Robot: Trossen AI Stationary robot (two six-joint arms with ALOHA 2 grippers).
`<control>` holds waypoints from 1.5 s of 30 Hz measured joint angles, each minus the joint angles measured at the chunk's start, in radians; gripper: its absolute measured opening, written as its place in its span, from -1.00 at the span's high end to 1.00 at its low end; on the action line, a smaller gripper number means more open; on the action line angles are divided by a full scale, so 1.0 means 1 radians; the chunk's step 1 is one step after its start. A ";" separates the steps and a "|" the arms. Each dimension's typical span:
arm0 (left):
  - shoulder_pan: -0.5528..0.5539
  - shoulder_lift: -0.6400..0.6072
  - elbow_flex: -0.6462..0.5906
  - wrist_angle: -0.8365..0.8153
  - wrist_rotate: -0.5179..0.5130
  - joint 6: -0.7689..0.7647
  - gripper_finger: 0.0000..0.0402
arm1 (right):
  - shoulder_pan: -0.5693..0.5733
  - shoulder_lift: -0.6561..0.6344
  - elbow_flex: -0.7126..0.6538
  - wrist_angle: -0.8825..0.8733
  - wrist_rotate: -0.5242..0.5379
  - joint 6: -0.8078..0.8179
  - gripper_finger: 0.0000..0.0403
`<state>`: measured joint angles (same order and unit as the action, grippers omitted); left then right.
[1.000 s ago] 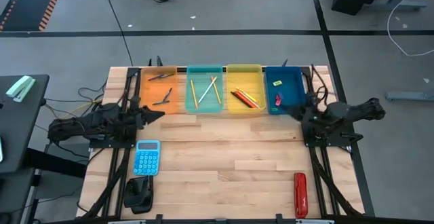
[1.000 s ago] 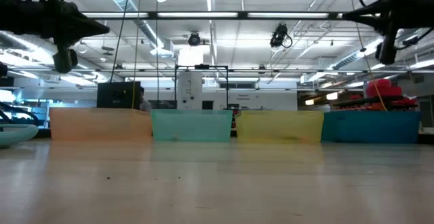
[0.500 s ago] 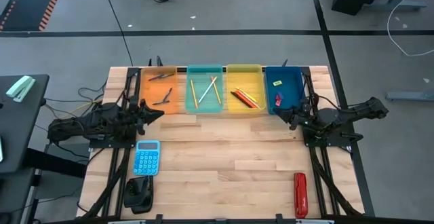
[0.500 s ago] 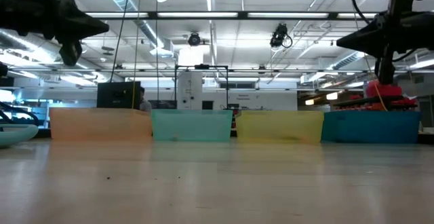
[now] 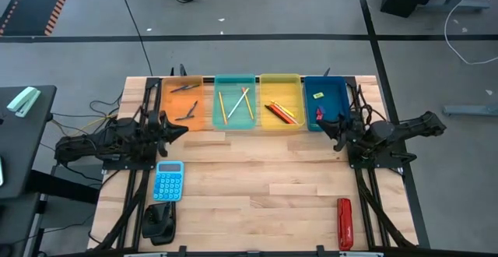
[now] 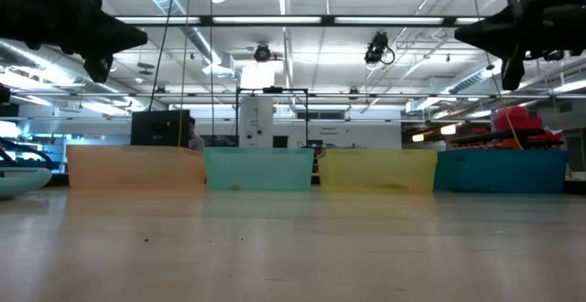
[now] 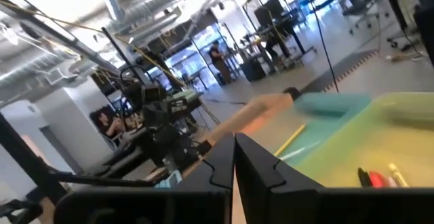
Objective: Sort crayons/erasers/pens/pencils in bins
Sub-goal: Return to Home Position
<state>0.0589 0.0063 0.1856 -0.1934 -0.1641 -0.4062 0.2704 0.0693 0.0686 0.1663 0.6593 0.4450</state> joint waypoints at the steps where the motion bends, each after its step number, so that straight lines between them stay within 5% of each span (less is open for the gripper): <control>1: 0.000 0.000 0.000 -0.003 0.001 0.033 0.84 | 0.000 0.003 -0.009 0.025 -0.002 -0.009 0.90; 4: 0.000 0.000 0.000 -0.027 0.000 0.106 0.86 | -0.001 0.022 -0.042 0.088 -0.032 -0.015 0.90; 12: 0.000 0.000 0.000 -0.076 0.000 0.243 0.89 | -0.080 0.043 -0.062 0.135 -0.321 -0.060 0.90; 18: -0.002 0.000 0.000 0.098 0.004 0.312 0.84 | -0.214 0.043 -0.061 0.181 -0.508 -0.051 0.90; 24: -0.026 0.000 0.001 0.221 0.209 0.382 0.84 | -0.283 0.043 -0.061 0.125 -0.853 0.043 0.90; 31: -0.076 0.000 -0.030 0.010 0.470 0.424 0.88 | -0.288 0.043 -0.061 -0.088 -0.769 0.196 0.90; 35: -0.083 0.000 -0.175 0.288 0.471 0.387 0.86 | -0.289 0.044 -0.061 -0.149 -0.718 0.322 0.90; 41: -0.067 0.012 -0.177 0.303 0.317 0.411 0.82 | -0.288 0.049 -0.060 -0.150 -0.719 0.344 0.90; 45: -0.048 0.013 -0.177 0.323 0.257 0.278 0.84 | -0.288 0.049 -0.060 -0.149 -0.719 0.344 0.90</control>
<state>0.0113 0.0193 0.0086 0.1298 0.0929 -0.1280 -0.0177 0.1181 0.0082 0.0171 -0.0593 0.7894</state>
